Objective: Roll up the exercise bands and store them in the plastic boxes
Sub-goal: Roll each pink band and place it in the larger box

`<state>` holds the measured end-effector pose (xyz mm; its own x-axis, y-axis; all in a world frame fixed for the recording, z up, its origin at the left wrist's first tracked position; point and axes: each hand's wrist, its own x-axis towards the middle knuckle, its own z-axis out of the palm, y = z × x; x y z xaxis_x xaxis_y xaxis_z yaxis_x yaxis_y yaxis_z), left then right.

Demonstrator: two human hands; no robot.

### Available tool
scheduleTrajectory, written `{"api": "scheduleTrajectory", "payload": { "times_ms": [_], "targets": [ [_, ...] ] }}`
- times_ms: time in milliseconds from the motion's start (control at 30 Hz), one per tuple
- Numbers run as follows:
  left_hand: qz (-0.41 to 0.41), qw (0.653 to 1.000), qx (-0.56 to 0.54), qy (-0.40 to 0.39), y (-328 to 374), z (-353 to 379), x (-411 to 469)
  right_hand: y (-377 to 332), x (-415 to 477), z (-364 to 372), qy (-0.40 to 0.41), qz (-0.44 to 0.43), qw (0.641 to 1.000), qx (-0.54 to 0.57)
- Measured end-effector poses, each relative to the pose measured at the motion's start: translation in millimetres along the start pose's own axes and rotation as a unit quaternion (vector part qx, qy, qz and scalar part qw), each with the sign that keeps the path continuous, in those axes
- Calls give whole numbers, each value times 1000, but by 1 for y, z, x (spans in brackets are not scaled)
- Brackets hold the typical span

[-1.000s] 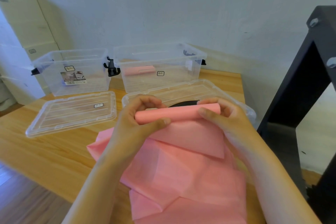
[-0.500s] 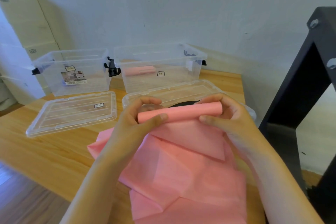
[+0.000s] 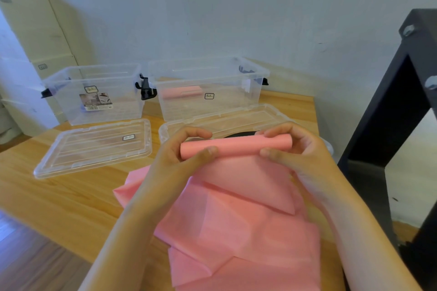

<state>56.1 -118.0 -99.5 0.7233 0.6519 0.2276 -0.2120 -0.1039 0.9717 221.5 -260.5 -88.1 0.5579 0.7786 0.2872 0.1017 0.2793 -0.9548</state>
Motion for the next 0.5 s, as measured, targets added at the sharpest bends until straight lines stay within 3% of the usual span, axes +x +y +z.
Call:
{"api": "scheduleTrajectory", "payload": {
  "times_ms": [267,500],
  "targets": [
    [85,996,-30,7,1,0,-1,-6,-3,2,22,51,998,4],
    [16,999,-31,-32,-2,-2,0,-7,-3,-1,25,19,999,16]
  ]
}}
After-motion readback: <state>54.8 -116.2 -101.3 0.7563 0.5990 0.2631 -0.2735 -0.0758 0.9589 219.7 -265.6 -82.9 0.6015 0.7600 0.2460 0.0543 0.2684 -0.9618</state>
